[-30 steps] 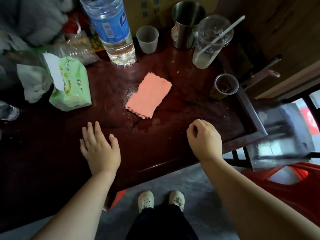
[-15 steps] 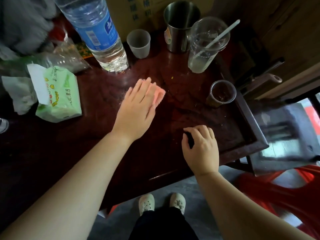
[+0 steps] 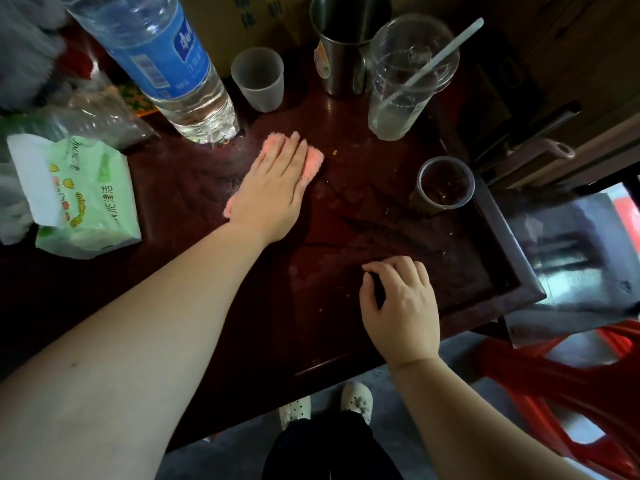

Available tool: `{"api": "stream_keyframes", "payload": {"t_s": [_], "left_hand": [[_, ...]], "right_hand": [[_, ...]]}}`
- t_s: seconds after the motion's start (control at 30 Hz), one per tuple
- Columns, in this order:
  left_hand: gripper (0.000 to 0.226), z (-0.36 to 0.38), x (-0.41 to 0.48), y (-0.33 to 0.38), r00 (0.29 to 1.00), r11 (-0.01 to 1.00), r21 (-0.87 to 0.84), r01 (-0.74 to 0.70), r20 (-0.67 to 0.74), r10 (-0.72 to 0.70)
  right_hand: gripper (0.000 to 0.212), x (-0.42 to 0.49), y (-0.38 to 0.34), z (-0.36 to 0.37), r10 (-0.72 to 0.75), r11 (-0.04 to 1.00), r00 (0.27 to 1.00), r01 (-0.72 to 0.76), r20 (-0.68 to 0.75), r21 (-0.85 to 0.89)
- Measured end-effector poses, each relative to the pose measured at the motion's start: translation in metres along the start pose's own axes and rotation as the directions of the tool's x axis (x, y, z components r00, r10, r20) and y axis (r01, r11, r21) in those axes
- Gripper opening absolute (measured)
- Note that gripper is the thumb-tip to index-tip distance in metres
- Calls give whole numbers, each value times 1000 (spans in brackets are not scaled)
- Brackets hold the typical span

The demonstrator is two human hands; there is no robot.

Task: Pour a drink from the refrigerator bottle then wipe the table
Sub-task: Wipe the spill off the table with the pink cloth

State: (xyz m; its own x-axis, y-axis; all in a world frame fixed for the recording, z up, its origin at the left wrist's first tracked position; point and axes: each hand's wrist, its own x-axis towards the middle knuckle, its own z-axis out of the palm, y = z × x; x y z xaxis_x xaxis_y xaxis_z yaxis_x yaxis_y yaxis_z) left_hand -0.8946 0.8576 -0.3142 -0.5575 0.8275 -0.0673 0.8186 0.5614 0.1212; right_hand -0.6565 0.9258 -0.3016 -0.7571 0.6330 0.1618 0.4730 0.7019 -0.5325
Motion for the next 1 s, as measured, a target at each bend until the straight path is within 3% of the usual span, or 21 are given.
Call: {"api": "stream_keyframes", "payload": {"t_s": [0.2,0.43,0.7,0.87,1.0], "left_hand": [[52,-4,33,2,1000,995,-100,2,-21,-4],[52,-8,9,5,925,925,-94,-369,66,375],[53,-8,-1,-4,829,839,-74,-539,129,544],[52,-8,42,14,933,933,-62,-354,44,357],[52,-6,46,19,925,924,-107,-368,62,376]], "right_hand": [[21,0,0,0,0,1000,1000,0,-9,1],[20,0,-3,-1,-4,1000,1000,4,-2,12],[19,0,-2,-2,-5,1000,1000,5,-19,23],[17,0,-1,0,-11,1000,1000,12,-28,29],[17,0,0,0,-22,999,999,23,-29,33]]}}
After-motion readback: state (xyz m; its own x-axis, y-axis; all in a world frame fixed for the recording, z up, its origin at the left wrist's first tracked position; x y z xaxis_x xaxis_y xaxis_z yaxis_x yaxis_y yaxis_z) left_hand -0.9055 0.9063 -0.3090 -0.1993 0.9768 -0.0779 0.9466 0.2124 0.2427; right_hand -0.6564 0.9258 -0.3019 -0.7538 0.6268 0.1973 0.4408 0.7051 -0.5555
